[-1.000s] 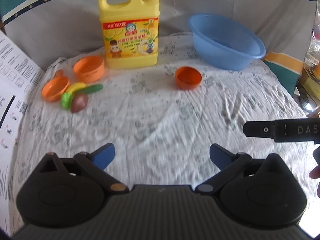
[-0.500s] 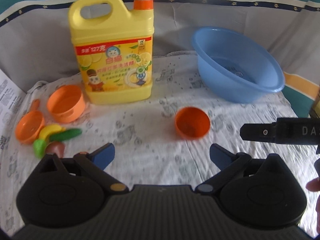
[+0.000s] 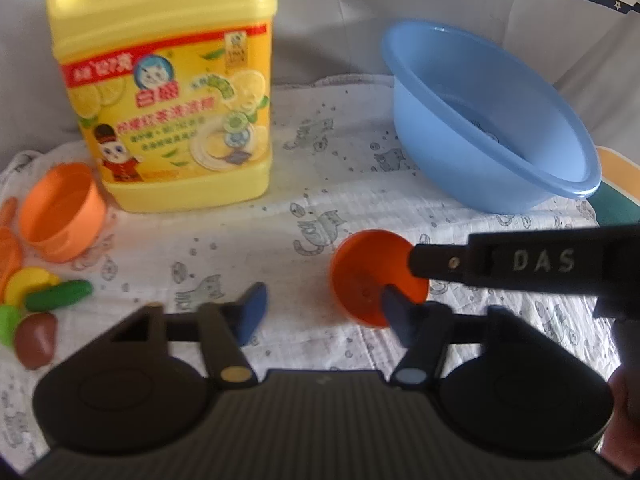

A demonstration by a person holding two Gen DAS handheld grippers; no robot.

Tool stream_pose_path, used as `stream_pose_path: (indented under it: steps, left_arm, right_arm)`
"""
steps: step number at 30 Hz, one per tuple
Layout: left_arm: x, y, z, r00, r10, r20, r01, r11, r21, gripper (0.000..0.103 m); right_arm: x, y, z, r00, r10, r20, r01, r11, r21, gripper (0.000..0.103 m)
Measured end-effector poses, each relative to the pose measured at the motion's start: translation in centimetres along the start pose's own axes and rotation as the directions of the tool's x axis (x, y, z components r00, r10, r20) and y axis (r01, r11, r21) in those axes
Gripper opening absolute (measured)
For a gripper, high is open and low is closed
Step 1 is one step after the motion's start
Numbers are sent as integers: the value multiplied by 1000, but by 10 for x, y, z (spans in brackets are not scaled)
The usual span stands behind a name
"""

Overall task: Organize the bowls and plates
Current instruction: 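Move both grippers to the small orange bowl, then close both grippers on the orange bowl rim, then lift the orange bowl with both grippers and carry it over the blue bowl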

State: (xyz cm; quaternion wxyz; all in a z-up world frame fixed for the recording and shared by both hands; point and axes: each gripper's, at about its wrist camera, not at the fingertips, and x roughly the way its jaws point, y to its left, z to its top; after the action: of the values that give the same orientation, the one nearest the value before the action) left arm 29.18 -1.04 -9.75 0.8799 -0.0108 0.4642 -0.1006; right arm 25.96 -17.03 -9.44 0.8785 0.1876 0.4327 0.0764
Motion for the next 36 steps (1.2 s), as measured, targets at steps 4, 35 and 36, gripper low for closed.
stream_pose_path:
  steps: [4, 35, 36]
  left_arm:
    - [10, 1, 2, 999, -27, -18, 27, 1000, -15, 32]
    - [-94, -6, -54, 1000, -9, -21, 9, 999, 30, 19]
    - [-99, -6, -59, 1000, -7, -22, 8, 999, 31, 19]
  right_arm:
    - [15, 6, 0, 1000, 12, -15, -12, 1000, -9, 17]
    - [-67, 46, -68, 999, 40, -26, -42, 997, -64, 12]
    - [-73, 48, -73, 999, 42, -27, -44, 997, -70, 12]
